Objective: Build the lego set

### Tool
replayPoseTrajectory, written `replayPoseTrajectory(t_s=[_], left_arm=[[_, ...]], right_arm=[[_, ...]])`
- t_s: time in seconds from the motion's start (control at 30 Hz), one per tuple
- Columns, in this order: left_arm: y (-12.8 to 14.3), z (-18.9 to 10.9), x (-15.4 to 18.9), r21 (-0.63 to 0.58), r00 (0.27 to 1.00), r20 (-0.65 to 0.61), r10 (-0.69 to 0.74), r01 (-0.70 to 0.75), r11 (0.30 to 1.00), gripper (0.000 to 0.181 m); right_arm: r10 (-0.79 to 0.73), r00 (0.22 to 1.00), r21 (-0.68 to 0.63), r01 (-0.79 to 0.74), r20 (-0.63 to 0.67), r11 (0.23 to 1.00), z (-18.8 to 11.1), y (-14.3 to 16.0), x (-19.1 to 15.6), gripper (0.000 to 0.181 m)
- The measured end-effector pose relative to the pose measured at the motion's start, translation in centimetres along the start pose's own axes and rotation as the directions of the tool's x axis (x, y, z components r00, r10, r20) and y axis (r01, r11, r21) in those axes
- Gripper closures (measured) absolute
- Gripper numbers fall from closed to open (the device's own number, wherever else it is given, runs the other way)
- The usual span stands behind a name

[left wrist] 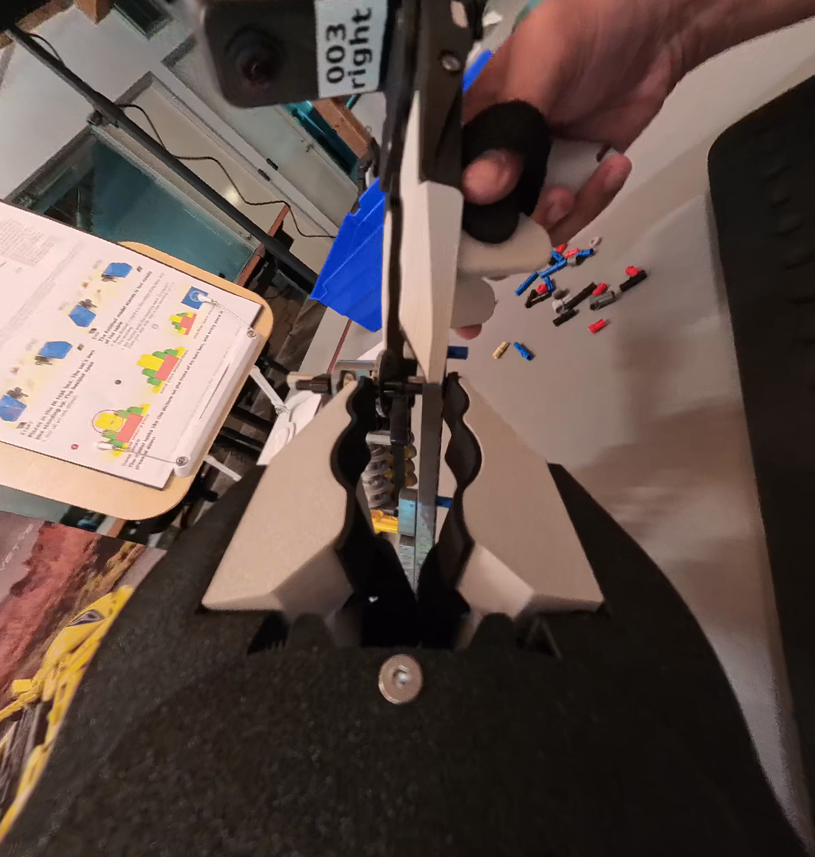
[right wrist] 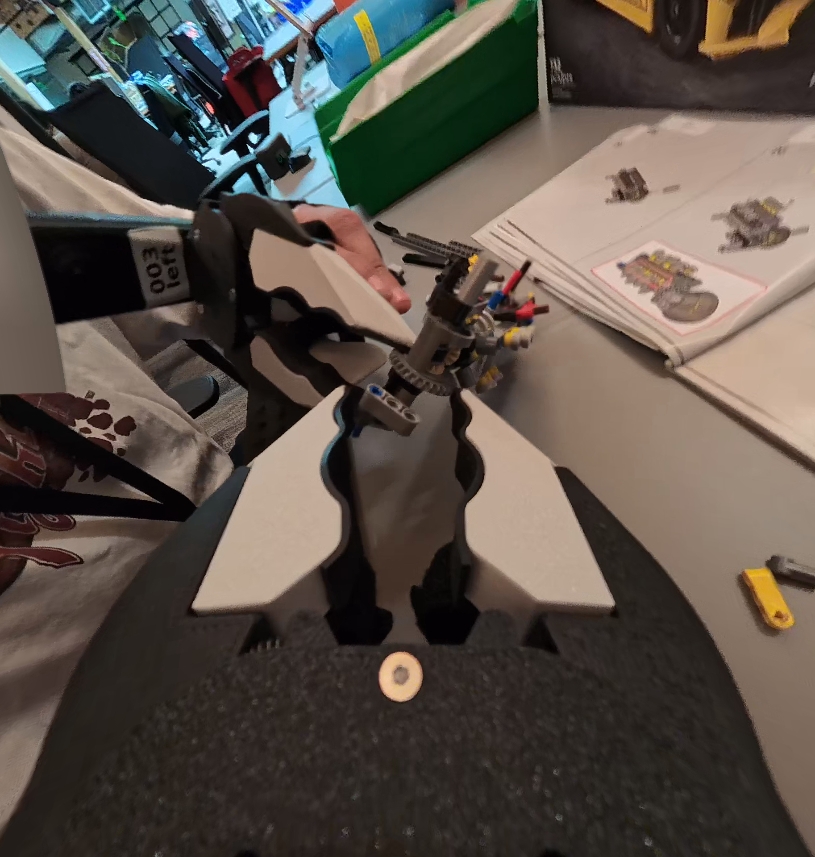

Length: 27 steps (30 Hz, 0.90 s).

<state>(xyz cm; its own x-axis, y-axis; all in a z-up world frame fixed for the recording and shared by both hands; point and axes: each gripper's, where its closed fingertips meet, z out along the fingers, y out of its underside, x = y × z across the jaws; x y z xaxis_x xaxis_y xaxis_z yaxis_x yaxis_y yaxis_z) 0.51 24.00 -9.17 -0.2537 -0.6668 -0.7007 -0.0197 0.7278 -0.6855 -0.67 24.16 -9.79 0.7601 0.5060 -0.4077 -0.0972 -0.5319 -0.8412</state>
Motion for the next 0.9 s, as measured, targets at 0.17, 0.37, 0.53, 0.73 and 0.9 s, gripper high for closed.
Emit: replayPoseTrajectory(t_s=[0.17,0.37,0.53,0.73,0.9], left_arm=[[-0.6,-0.8,-1.8,0.069,0.986,-0.020,-0.163,0.164,0.984,0.152],[-2.2,-2.2,-3.4,0.168,0.925,-0.115,-0.362,0.377,0.911,0.152],[-2.3,-2.9,-4.1,0.211,0.901,-0.139,-0.410,0.432,0.877,0.152],[-2.5,-3.7,-5.2,0.240,0.885,-0.150,-0.440,0.464,0.853,0.152],[-2.1,-3.9,-6.3,0.246,0.868,-0.122,-0.482,0.497,0.832,0.152]], right_arm=[[-0.269,0.963,0.156,0.269,-0.022,0.950,-2.4,-2.3,-0.5,0.128],[-0.512,0.850,0.059,0.522,-0.123,0.851,-0.9,-4.4,-1.1,0.127],[-0.526,0.850,0.074,0.527,-0.031,0.847,0.2,-4.9,-1.9,0.145],[-0.457,0.888,0.124,0.449,0.047,0.885,0.5,-6.1,-2.9,0.137],[-0.348,0.934,0.171,0.331,0.078,0.928,0.9,-7.4,-2.8,0.128]])
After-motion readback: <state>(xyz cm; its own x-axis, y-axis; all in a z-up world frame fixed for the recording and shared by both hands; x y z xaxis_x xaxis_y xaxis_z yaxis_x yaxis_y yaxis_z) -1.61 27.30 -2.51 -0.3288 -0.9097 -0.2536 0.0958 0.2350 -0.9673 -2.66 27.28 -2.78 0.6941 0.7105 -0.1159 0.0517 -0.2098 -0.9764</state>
